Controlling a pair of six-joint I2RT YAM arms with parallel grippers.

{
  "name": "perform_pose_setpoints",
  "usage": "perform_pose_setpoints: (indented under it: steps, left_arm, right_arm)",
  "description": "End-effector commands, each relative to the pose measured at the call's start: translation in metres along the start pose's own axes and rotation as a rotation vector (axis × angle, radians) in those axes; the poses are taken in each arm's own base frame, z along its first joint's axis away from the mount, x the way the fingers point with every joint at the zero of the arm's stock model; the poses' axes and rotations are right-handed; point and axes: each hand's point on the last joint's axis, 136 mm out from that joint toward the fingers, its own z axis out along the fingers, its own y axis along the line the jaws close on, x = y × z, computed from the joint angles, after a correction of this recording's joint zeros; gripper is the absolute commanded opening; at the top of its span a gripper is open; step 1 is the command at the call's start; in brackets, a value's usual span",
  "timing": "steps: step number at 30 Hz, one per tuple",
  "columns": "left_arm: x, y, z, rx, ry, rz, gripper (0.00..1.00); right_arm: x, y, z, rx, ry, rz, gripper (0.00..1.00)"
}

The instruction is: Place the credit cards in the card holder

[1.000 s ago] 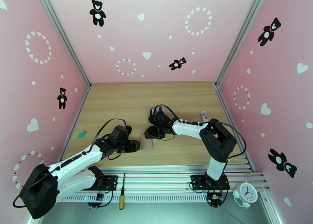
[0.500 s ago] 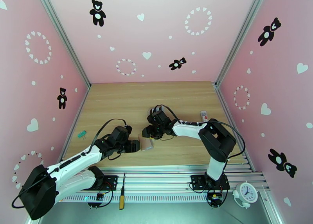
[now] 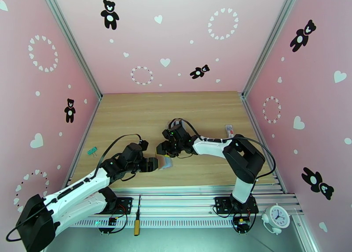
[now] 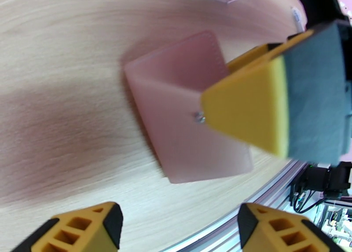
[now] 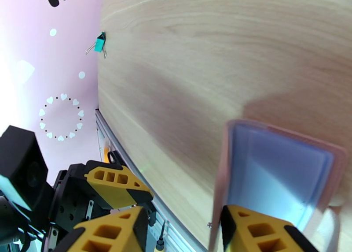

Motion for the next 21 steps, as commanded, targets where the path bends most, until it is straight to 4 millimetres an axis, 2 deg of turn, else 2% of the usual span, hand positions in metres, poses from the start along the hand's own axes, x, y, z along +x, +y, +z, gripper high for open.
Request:
perform_pose_setpoints:
  steps: [1, 11, 13, 17, 21]
  left_arm:
    - [0.002, 0.005, -0.003, -0.023, -0.014, -0.014, 0.75]
    - [0.0, 0.005, -0.003, -0.013, -0.029, -0.029, 0.75]
    - [0.001, 0.006, -0.003, -0.014, -0.029, -0.031, 0.7]
    - [0.003, 0.006, 0.004, -0.008, -0.009, -0.038, 0.69]
    - [0.003, 0.002, 0.006, 0.016, -0.011, -0.046, 0.72]
  right_arm:
    - [-0.001, 0.03, -0.007, -0.068, -0.011, -0.02, 0.49]
    - [0.002, 0.044, 0.002, -0.11, 0.0, -0.011, 0.47]
    - [0.002, 0.047, 0.001, -0.118, -0.003, -0.01, 0.47]
    - [0.001, 0.046, 0.003, -0.117, 0.0, 0.0, 0.47]
    - [0.002, 0.044, 0.011, -0.142, 0.018, 0.032, 0.46]
